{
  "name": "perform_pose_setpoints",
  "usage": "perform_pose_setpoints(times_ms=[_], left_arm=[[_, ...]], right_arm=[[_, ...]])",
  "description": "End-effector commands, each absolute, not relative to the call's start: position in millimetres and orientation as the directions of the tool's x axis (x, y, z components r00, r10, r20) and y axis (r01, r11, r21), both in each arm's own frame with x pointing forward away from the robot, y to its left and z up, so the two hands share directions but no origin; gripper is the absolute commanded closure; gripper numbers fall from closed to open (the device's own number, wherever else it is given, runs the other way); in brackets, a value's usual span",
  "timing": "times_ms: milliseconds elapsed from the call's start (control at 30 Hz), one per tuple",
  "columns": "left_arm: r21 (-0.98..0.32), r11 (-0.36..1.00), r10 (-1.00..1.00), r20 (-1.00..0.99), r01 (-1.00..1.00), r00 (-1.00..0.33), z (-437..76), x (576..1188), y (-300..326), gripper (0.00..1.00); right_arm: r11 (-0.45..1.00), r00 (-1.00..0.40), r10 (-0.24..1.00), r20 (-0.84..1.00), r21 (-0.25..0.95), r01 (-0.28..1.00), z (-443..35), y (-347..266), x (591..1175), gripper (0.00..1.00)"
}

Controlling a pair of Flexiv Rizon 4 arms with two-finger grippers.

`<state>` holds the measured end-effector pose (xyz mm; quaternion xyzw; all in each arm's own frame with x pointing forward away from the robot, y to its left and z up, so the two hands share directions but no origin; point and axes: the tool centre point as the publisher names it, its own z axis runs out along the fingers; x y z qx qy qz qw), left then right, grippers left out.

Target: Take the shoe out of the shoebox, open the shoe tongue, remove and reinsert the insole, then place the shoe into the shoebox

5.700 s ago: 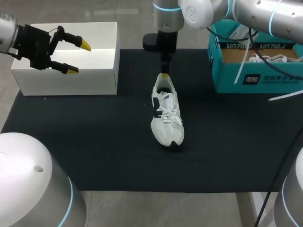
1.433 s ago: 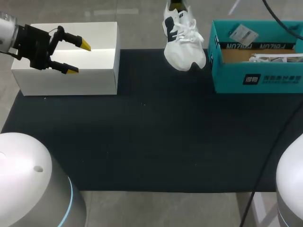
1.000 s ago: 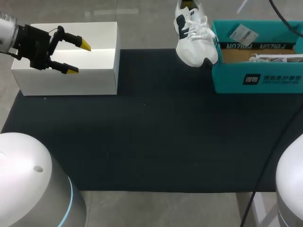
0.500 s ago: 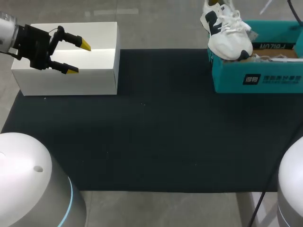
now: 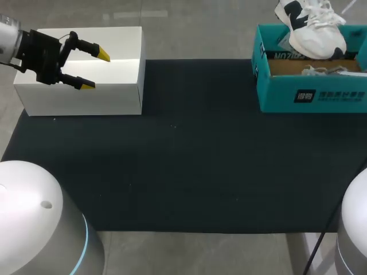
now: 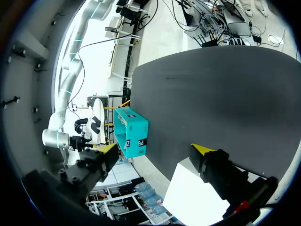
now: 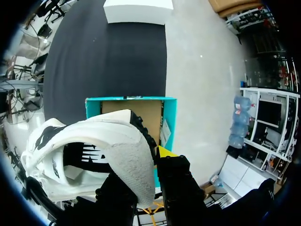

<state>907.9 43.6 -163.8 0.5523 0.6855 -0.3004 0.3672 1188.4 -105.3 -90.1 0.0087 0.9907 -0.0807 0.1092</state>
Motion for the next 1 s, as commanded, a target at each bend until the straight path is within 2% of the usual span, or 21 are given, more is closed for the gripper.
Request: perform_pose_setpoints(times_ms=[33, 400, 667, 1000], left_arm=[[-0.007, 0.208, 0.54, -0.833, 0.978, -0.121, -163, 908, 44, 0.0], [-0.007, 0.208, 0.54, -0.833, 0.978, -0.121, -163, 908, 44, 0.0], [-0.007, 0.208, 0.54, -0.833, 0.978, -0.121, -163, 908, 44, 0.0], [-0.007, 0.208, 0.54, -0.833, 0.978, -0.121, -163, 908, 44, 0.0]], right_arm=[[0.99, -0.972, 0.004, -0.236, -0.135, 0.036, -86, -129, 1187, 1.0], [0.979, -0.955, 0.043, -0.292, -0.178, 0.099, -95, -190, 1209, 1.0], [0.964, -0.942, 0.117, -0.314, -0.191, 0.184, -101, -234, 1227, 1.0], [0.917, -0.951, 0.162, -0.264, -0.315, 0.244, -113, -275, 1243, 1.0]])
